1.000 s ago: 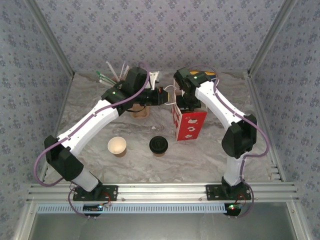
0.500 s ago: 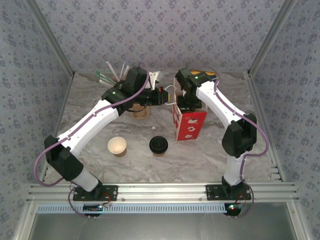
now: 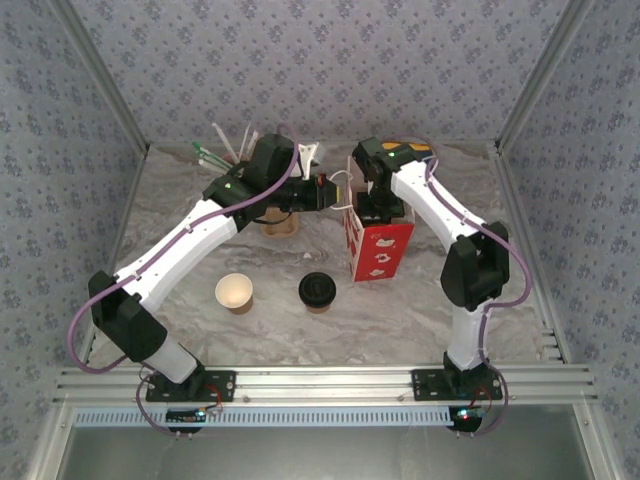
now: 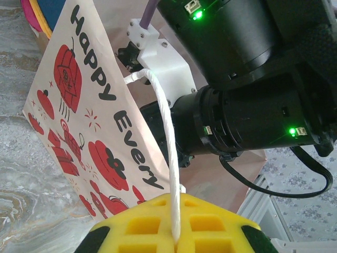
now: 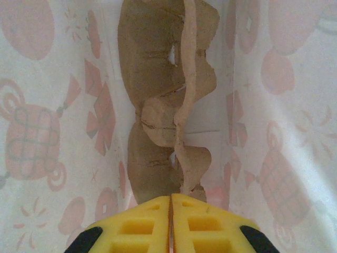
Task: Pack the takeout coffee
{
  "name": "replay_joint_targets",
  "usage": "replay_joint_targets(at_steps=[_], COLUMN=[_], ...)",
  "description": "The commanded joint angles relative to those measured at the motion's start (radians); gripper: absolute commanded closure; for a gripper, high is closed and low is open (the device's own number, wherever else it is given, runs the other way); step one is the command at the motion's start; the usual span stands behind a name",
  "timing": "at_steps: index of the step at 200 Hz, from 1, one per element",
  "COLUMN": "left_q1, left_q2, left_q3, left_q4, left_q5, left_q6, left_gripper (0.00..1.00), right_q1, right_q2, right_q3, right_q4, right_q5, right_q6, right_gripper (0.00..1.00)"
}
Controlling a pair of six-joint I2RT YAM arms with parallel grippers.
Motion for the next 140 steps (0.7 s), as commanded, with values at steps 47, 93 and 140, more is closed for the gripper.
replay_joint_targets(at_steps=[47, 93, 140], left_q1=[-0.005, -0.003, 0.001], left_q2=[-0.008, -0.008, -0.014], left_q3=[-0.002, -0.012, -0.013], left_q4=[0.027, 0.031, 0.021], left_q5=[0.019, 0.017, 0.006], left_q6=[0.001, 0.0, 0.003], left_gripper=[1.0, 1.0, 1.0], right_q1=[-0.007, -0.012, -0.021], right_q2=[0.008, 0.005, 0.006], right_q3=[-0.008, -0.011, -0.036], right_q4=[-0.012, -0.009, 0.002], right_q5=[0.03, 0.036, 0.04], right_q6=[-0.004, -0.001, -0.005], right_gripper=[0.9, 0.9, 0.9])
